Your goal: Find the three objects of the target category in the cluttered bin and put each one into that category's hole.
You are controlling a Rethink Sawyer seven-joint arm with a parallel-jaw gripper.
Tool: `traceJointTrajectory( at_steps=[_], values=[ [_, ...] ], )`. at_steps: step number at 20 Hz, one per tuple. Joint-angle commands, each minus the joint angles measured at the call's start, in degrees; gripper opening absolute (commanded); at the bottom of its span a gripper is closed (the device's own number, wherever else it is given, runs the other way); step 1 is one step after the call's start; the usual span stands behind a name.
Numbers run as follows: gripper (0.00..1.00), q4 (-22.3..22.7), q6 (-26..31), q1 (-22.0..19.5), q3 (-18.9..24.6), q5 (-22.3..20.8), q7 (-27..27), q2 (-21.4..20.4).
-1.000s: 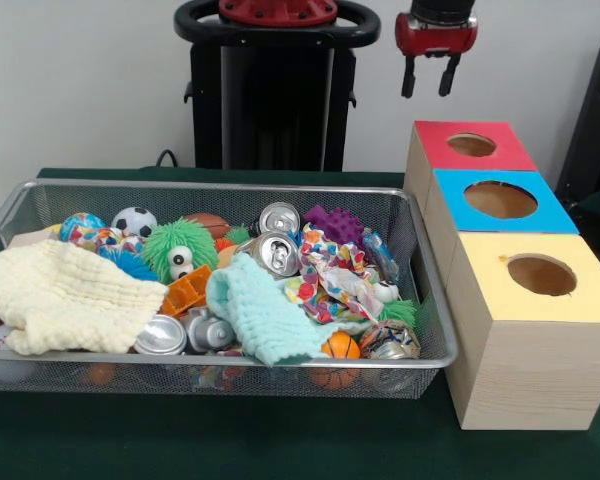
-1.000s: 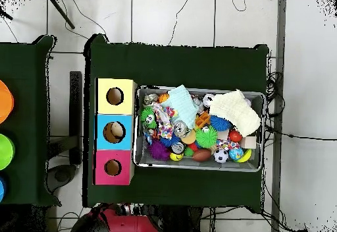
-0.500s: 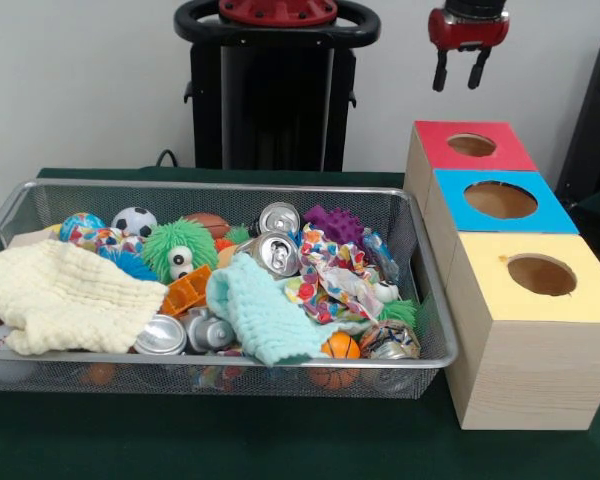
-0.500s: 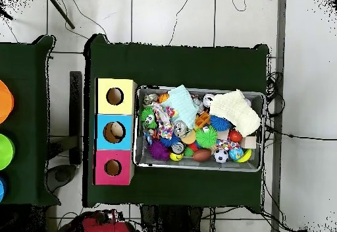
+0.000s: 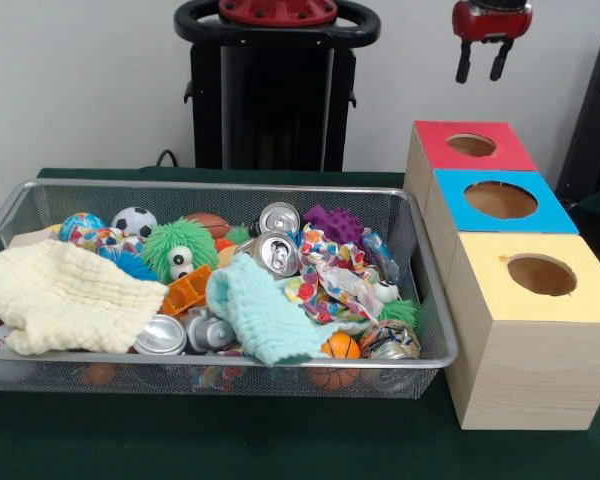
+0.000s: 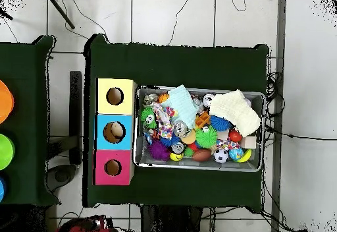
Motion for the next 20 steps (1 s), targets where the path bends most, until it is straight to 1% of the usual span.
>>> traceJointTrajectory(
  at_steps=[1, 5, 10, 14, 20],
  values=[
    [1.00, -6.57, 3.99, -0.25, 1.71, 4.66, 13.98, -1.50],
    [1.00, -7.59, 5.00, -0.57, 0.94, 4.51, 12.85, -1.28],
    [1.00, -7.53, 4.23, -2.70, 1.48, 3.95, 11.01, -0.36],
    [1.00, -9.94, 5.51, -3.56, 1.35, 3.17, 9.68, 1.09],
    [1.00, -15.84, 8.02, -5.28, 1.59, 1.24, 6.62, 3.84]
  ],
)
